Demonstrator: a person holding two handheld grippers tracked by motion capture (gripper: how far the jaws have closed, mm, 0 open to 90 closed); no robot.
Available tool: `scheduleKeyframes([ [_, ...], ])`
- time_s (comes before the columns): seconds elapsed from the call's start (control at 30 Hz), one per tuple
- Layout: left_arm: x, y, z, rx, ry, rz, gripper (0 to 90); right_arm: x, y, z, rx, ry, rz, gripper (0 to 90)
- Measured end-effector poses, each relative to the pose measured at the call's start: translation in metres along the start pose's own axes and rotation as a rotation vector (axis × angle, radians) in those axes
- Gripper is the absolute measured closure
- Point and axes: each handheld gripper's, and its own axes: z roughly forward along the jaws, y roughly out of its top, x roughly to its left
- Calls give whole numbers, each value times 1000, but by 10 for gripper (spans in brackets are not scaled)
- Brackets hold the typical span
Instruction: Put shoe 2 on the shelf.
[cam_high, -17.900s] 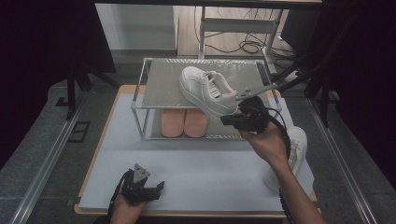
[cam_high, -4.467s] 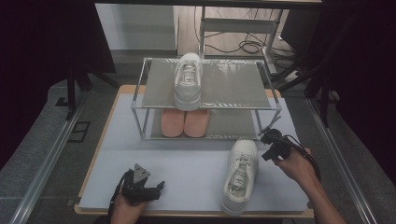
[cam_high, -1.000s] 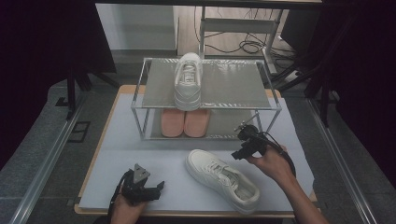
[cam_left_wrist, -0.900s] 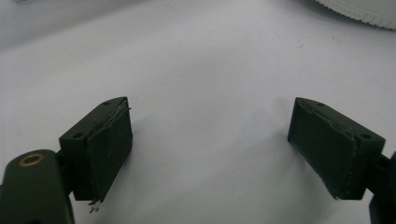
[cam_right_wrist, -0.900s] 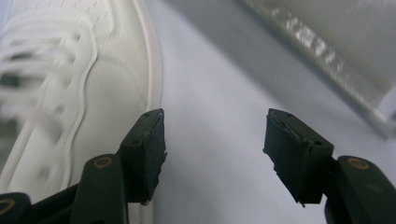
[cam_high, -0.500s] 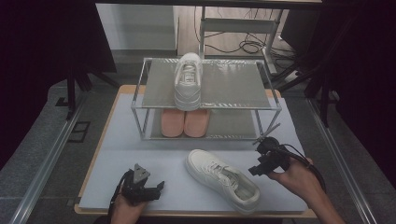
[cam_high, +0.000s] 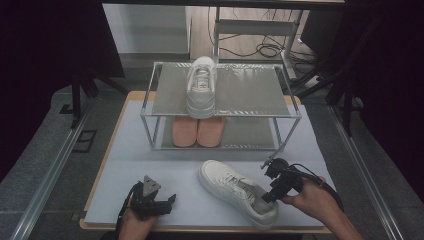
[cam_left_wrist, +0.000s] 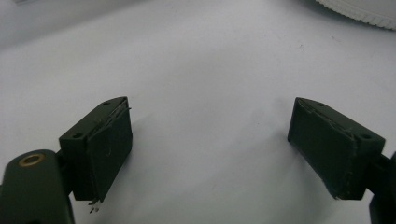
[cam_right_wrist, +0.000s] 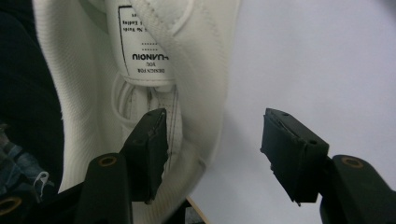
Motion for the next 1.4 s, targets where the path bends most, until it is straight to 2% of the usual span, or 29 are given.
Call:
scheduleKeyframes([
  [0.17,0,0,0,0,0,0,138,2,7,16,69,-15,-5,389],
  [0.33,0,0,0,0,0,0,138,1,12,27,120,-17,-11,408],
  [0.5,0,0,0,0,0,0,138,0,14,31,135,-25,-1,488],
  [0.7,0,0,0,0,0,0,138,0,16,32,137,-20,-2,544],
  [0.97,0,0,0,0,0,0,138,3,17,33,141,-2,1,660],
  [1.2,0,0,0,0,-1,0,138,10,20,33,175,-79,-37,730],
  [1.4,0,0,0,0,-1,1,139,13,20,32,172,-110,-13,771],
])
